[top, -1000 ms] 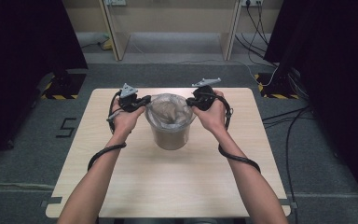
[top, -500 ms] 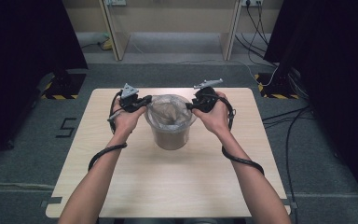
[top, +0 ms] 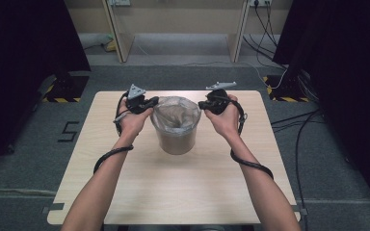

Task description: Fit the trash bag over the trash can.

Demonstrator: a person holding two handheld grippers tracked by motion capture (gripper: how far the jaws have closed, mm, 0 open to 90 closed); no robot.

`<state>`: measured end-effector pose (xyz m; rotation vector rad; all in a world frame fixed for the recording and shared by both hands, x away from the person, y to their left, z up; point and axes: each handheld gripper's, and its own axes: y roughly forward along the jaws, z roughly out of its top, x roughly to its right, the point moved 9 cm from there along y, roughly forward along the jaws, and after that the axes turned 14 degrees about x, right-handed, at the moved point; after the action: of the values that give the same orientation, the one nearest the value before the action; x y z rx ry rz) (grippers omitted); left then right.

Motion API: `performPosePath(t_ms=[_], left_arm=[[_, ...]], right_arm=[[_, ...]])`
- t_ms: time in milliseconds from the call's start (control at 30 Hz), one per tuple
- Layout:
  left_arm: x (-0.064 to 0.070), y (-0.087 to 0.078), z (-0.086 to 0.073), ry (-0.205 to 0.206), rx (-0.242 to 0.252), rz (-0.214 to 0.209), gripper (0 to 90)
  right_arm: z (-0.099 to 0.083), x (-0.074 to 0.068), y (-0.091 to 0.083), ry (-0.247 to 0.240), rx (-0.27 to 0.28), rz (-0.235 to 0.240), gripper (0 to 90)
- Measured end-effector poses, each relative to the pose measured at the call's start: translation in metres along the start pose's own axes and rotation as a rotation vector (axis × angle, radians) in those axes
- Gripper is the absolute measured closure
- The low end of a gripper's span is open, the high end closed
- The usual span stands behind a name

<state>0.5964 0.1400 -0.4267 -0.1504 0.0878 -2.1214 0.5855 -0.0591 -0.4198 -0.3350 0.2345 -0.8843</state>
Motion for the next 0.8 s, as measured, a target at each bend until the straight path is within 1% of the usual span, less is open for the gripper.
performPosePath(t_ms=[67, 167, 233, 267, 333, 400, 433, 467, 533, 600, 633, 733, 767, 800], left_arm=[[0.000, 0.001, -0.001, -0.002, -0.004, 0.001, 89.2], [-0.001, 0.002, -0.001, -0.003, -0.008, 0.004, 89.3], [-0.001, 0.002, -0.001, -0.004, -0.009, 0.003, 89.3], [-0.001, 0.003, -0.001, -0.003, -0.008, 0.001, 89.3], [0.000, 0.003, 0.000, -0.002, -0.006, -0.002, 89.3], [0.000, 0.003, 0.000, 0.001, -0.006, -0.003, 89.3], [0.001, 0.003, 0.000, -0.002, -0.006, -0.004, 89.3], [0.002, 0.003, 0.001, -0.018, -0.001, -0.009, 89.3], [0.004, 0.003, 0.003, -0.011, 0.002, -0.015, 89.3], [0.004, 0.003, 0.004, -0.001, -0.001, -0.012, 89.2], [0.004, 0.004, 0.004, -0.001, -0.002, -0.010, 89.2], [0.003, 0.006, 0.003, -0.004, -0.008, -0.008, 89.3], [0.003, 0.006, 0.002, -0.003, -0.011, -0.009, 89.2], [0.004, 0.007, 0.001, -0.002, -0.013, -0.009, 89.2]], right_arm=[[-0.002, 0.003, 0.004, 0.007, 0.008, -0.007, 88.5], [-0.007, 0.004, 0.009, 0.010, 0.001, -0.011, 87.6], [-0.008, 0.004, 0.009, 0.007, -0.011, -0.017, 84.5], [-0.008, 0.004, 0.009, 0.003, -0.016, -0.020, 81.2], [-0.002, 0.004, 0.005, -0.005, -0.001, -0.026, 78.5], [0.008, 0.002, 0.001, -0.015, 0.024, -0.023, 73.8], [0.013, 0.001, 0.000, -0.017, 0.040, -0.016, 71.2], [0.017, -0.001, -0.001, -0.018, 0.051, -0.007, 68.4], [0.025, -0.007, 0.000, 0.000, 0.065, 0.042, 64.6], [0.025, -0.009, 0.004, -0.012, 0.047, 0.058, 61.3], [0.022, -0.010, 0.007, -0.011, 0.025, 0.066, 59.7], [0.014, -0.009, 0.013, -0.012, -0.012, 0.066, 61.9], [0.011, -0.009, 0.015, -0.010, -0.020, 0.064, 64.2], [0.009, -0.007, 0.016, -0.010, -0.027, 0.061, 69.9]])
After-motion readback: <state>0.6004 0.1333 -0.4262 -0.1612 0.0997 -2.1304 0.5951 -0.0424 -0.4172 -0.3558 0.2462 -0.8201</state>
